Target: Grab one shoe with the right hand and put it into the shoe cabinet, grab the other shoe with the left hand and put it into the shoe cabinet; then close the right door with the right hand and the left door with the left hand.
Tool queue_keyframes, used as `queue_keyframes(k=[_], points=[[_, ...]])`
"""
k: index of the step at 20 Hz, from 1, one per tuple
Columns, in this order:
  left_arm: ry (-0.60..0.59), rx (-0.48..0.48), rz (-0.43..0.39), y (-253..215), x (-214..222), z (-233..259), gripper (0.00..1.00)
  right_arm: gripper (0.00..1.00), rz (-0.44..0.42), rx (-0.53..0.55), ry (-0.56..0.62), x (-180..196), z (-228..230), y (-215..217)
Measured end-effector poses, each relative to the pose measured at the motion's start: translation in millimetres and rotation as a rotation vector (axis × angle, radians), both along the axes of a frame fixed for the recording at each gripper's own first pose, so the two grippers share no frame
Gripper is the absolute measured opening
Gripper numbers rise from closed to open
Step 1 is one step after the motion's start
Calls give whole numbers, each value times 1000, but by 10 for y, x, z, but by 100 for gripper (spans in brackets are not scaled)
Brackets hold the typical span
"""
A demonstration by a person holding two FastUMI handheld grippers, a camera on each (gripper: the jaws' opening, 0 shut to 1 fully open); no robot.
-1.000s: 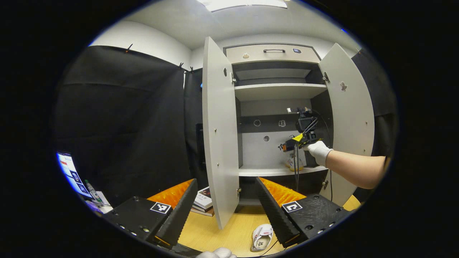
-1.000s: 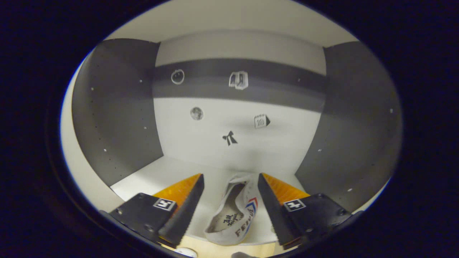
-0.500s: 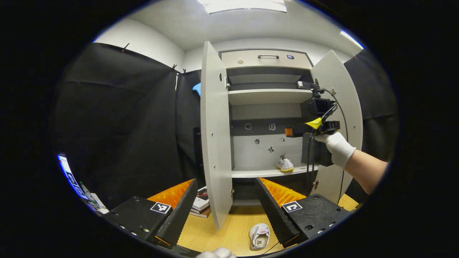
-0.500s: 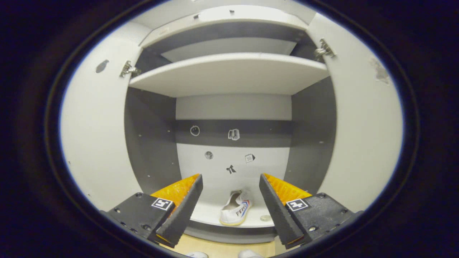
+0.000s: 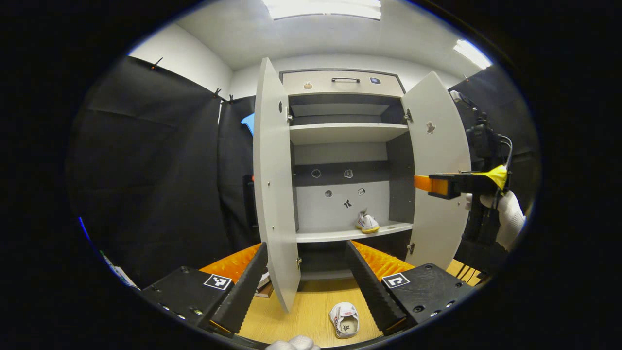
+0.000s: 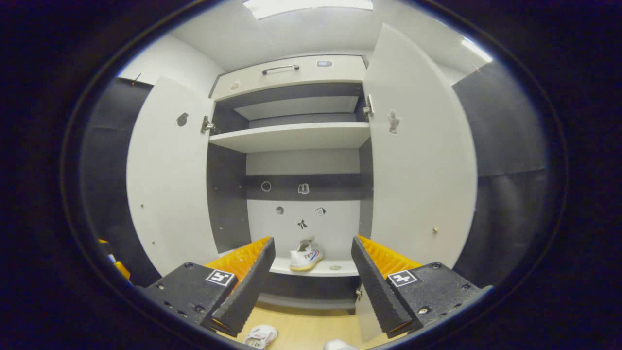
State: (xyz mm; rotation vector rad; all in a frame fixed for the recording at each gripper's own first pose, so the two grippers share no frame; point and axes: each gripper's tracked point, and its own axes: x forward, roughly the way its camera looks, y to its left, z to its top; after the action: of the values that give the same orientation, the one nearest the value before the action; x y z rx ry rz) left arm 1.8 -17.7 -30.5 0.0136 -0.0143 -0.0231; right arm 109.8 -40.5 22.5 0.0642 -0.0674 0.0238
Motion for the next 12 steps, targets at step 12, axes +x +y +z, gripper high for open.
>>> queue_keyframes(k=[12], points=[[41, 40, -115, -416, 200, -373, 96, 99, -50, -7, 70, -777, -671, -314]])
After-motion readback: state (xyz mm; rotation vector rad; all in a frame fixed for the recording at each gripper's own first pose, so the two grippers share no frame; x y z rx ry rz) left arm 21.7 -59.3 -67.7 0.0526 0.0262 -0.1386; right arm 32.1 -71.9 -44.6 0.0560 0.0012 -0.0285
